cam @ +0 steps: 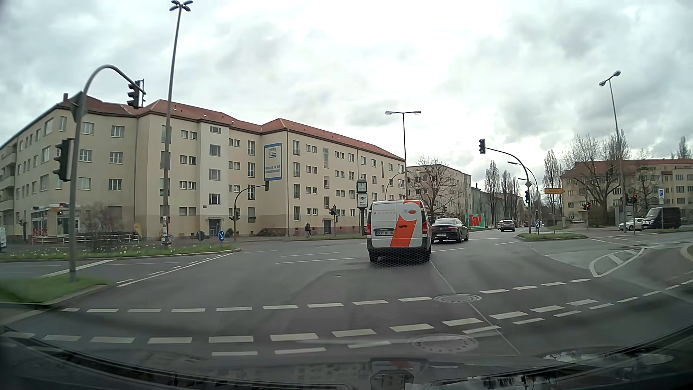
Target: Follow the waypoints while adhering to traffic rules and regulations
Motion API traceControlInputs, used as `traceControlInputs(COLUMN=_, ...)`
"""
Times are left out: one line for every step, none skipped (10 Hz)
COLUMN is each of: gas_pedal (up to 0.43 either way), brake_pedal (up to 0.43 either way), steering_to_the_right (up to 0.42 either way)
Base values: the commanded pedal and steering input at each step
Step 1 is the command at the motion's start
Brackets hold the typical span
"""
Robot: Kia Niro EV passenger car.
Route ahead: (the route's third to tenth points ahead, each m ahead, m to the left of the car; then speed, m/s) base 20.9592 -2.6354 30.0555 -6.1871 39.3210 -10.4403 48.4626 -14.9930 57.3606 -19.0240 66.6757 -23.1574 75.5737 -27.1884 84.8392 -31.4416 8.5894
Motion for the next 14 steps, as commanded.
traceControlInputs(gas_pedal=0.079, brake_pedal=0.012, steering_to_the_right=0.028)
traceControlInputs(gas_pedal=0.098, brake_pedal=0.012, steering_to_the_right=0.028)
traceControlInputs(gas_pedal=0.138, brake_pedal=0.012, steering_to_the_right=0.028)
traceControlInputs(gas_pedal=0.138, brake_pedal=0.012, steering_to_the_right=0.028)
traceControlInputs(gas_pedal=0.138, brake_pedal=0.012, steering_to_the_right=0.030)
traceControlInputs(gas_pedal=0.138, brake_pedal=0.012, steering_to_the_right=0.035)
traceControlInputs(gas_pedal=0.138, brake_pedal=0.012, steering_to_the_right=0.036)
traceControlInputs(gas_pedal=0.138, brake_pedal=0.012, steering_to_the_right=0.037)
traceControlInputs(gas_pedal=0.118, brake_pedal=0.012, steering_to_the_right=0.036)
traceControlInputs(gas_pedal=0.118, brake_pedal=0.012, steering_to_the_right=0.037)
traceControlInputs(gas_pedal=0.118, brake_pedal=0.012, steering_to_the_right=0.040)
traceControlInputs(gas_pedal=0.110, brake_pedal=0.012, steering_to_the_right=0.042)
traceControlInputs(gas_pedal=0.110, brake_pedal=0.012, steering_to_the_right=0.046)
traceControlInputs(gas_pedal=0.110, brake_pedal=0.012, steering_to_the_right=0.049)
